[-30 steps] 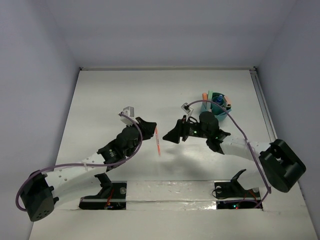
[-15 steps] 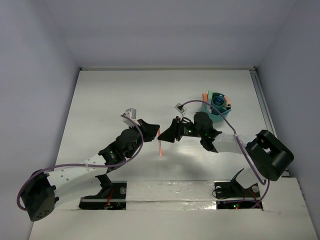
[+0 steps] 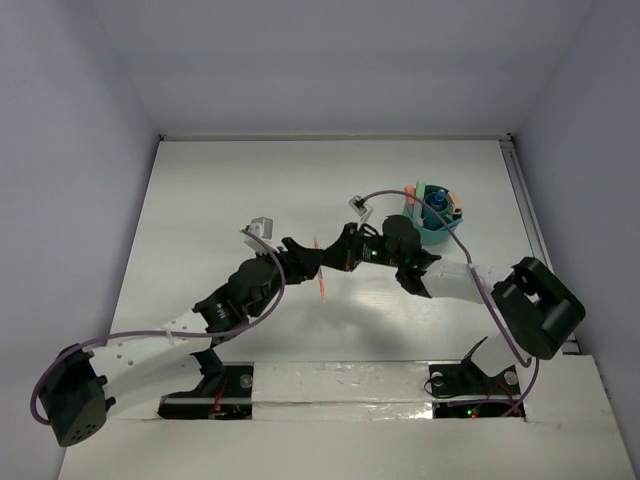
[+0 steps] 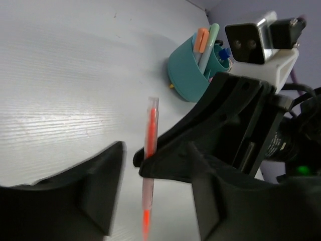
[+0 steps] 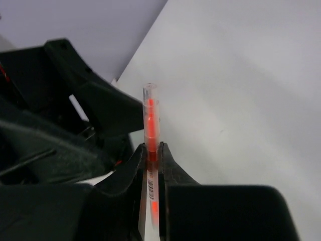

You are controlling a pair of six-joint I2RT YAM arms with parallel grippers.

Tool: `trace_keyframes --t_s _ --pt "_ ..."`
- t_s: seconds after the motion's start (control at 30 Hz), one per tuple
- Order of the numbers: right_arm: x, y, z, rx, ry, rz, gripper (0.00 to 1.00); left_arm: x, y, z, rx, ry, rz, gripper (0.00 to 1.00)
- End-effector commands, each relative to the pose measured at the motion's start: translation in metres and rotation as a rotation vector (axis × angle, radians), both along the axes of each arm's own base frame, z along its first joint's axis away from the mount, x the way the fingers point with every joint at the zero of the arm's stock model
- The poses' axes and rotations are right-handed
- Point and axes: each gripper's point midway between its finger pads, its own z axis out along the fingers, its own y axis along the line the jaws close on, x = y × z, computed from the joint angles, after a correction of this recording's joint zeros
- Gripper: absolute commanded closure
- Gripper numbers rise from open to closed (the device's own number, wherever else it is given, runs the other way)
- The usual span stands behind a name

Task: Sort the stationery into containers
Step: Place the pen in the storage box.

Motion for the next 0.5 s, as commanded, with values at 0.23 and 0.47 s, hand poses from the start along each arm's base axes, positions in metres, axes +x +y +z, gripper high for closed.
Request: trace_keyframes --t_s 0.23,0.47 --pt "0.098 -0.060 0.055 -0.228 -0.292 -0.572 1.00 0.000 0.017 0.061 -0.014 -0.132 0.036 0.22" --pt "0.143 -0.216 0.103 -0.459 -0.474 -1.247 1.00 -0.004 0.029 0.048 0.048 -0.131 0.047 0.19"
